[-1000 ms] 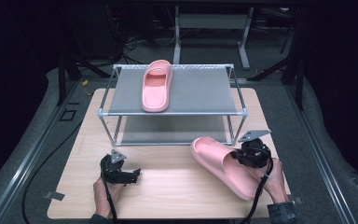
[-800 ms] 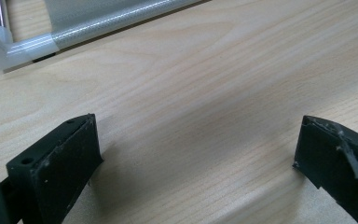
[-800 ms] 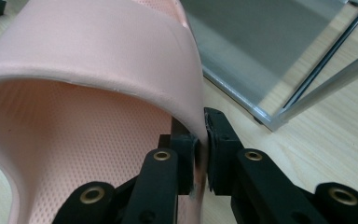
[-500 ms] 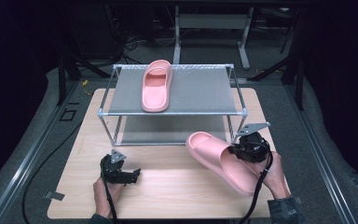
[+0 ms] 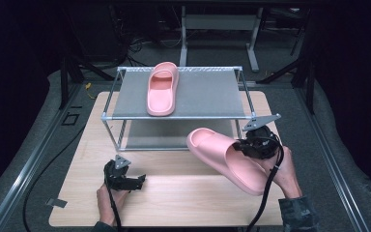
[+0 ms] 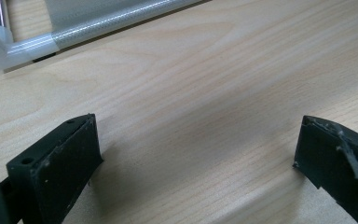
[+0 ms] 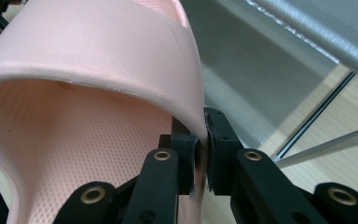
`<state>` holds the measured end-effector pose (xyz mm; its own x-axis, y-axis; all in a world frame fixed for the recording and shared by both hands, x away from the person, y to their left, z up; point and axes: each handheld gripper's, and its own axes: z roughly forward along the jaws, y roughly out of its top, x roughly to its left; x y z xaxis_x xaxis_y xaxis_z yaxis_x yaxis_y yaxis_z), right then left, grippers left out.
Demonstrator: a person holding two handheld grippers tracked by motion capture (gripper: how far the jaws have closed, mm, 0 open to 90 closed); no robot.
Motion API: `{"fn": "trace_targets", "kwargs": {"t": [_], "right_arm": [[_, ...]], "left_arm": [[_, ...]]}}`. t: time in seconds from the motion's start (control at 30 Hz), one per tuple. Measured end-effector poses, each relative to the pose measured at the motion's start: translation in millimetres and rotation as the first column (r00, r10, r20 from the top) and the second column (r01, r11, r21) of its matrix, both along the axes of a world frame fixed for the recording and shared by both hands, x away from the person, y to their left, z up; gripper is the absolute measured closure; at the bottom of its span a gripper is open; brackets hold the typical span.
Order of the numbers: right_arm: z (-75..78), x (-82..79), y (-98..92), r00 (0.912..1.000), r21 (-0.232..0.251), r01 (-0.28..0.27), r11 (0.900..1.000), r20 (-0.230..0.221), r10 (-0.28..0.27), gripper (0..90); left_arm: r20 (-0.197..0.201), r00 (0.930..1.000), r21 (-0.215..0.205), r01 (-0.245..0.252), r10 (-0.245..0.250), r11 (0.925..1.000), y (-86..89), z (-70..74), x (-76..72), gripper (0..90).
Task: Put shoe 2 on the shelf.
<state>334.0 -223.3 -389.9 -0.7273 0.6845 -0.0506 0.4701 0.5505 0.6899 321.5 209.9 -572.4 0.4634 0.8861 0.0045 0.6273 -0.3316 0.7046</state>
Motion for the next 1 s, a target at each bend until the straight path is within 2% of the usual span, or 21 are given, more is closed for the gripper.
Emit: {"fn": "trace_targets", "kwargs": {"t": [0.27, 0.63, 1.0], "right_arm": [[21.1, 2.7, 3.2, 0.9996, 0.016, -0.027, 1.000, 0.012, 0.027, 83.7], [49.1, 11.3, 7.9, 0.9990, 0.027, -0.037, 0.999, 0.026, 0.036, 83.7], [73.5, 27.1, 13.0, 0.9991, 0.028, -0.011, 1.000, 0.042, 0.010, 84.0]], "left_arm": [[-0.002, 1.0000, 0.001, 0.001, -0.001, 1.0000, 0.1, 0.2, -0.1, 0.0], [-0.001, 1.0000, 0.001, 0.001, -0.001, 1.0000, 0.1, 0.2, 0.0, 0.0], [-0.002, 1.0000, 0.001, 0.001, -0.001, 1.0000, 0.1, 0.2, -0.1, 0.0]]}}
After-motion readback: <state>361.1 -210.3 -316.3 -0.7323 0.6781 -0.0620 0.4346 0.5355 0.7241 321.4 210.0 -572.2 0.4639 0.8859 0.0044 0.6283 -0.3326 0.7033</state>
